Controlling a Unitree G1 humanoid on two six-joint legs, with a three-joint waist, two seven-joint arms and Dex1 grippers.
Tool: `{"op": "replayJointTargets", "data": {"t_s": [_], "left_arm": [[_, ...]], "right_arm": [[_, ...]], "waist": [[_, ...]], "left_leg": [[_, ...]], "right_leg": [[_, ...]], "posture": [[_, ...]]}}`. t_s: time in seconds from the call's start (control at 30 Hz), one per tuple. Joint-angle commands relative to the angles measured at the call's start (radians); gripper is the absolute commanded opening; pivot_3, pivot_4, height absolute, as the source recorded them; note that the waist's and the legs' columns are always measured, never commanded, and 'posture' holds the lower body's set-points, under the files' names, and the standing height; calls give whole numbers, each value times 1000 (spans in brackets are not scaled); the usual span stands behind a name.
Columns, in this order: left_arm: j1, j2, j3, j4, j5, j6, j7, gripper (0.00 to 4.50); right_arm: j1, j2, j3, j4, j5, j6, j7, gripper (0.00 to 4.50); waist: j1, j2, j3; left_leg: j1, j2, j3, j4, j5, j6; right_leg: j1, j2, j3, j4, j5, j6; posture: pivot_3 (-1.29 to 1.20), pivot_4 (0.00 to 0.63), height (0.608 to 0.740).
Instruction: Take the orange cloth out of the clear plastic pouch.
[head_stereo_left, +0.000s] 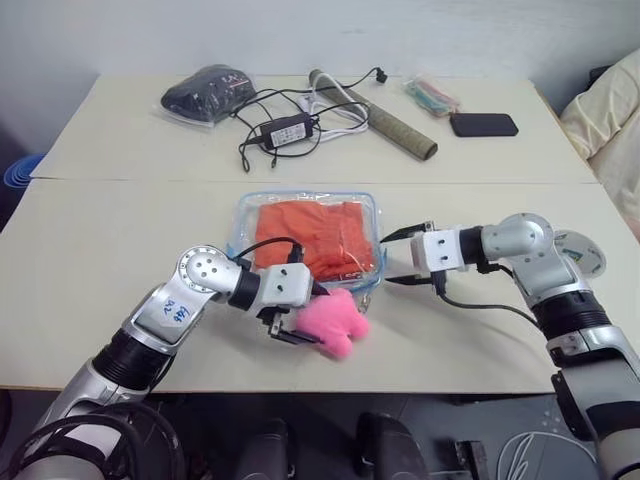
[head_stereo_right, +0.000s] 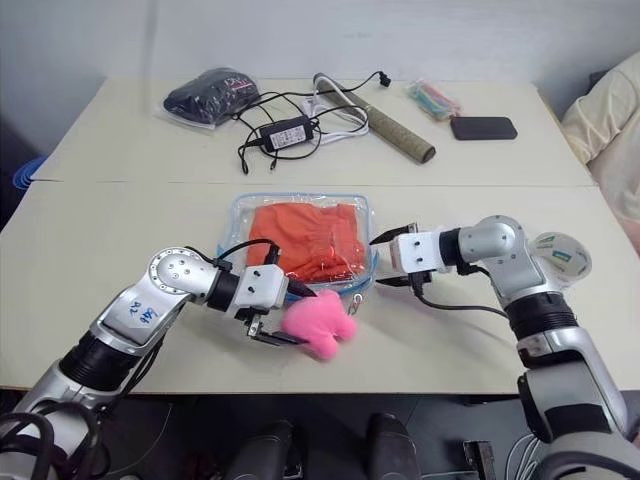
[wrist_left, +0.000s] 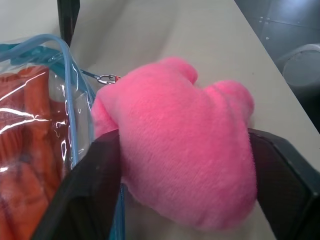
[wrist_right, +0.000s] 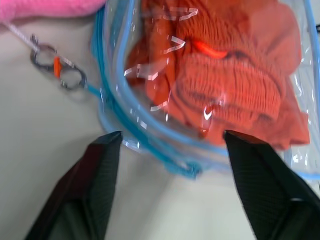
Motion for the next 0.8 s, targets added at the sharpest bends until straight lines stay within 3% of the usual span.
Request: {"op": "replayJointTargets", "data": {"t_s": [0.03, 0.23, 0.3, 0.4, 0.6, 0.8], "left_arm": [[-4, -11, 28, -23, -1, 10, 3, 2501], [25, -6, 57, -50, -1, 25, 25, 776], [51, 13, 70, -67, 14, 25, 40, 320], [145, 75, 145, -142, -6, 66, 64, 167], [440, 194, 534, -294, -165, 237, 128, 167], [590, 251, 852, -174, -181, 263, 165, 167]], "right_arm": [[-12, 4, -20, -35, 39, -1, 17, 2046], [-9, -5, -14, -25, 36, -24, 50, 4], [-13, -7, -20, -23, 41, -25, 55, 0], [-28, -13, -32, -6, 35, -36, 42, 0], [-45, -65, -44, 52, 54, -94, 97, 0], [-52, -80, -55, 71, 99, -99, 149, 0]], "waist": [[2, 0, 0], [-2, 0, 0], [-2, 0, 0], [-2, 0, 0], [-18, 0, 0], [-8, 1, 0]], "left_leg": [[0, 0, 0, 0, 0, 0], [0, 0, 0, 0, 0, 0], [0, 0, 0, 0, 0, 0], [0, 1, -1, 0, 0, 0], [0, 3, -9, -1, 0, 0], [0, 2, -12, 0, 0, 0]], "right_leg": [[0, 0, 0, 0, 0, 0], [0, 0, 0, 0, 0, 0], [0, 0, 0, 0, 0, 0], [0, 0, 0, 0, 0, 0], [0, -1, 0, 0, 0, 0], [2, -2, -2, -1, 0, 0]], "posture": [[0, 150, 740], [0, 150, 740], [0, 150, 740], [0, 150, 740], [0, 150, 740], [0, 150, 740]]}}
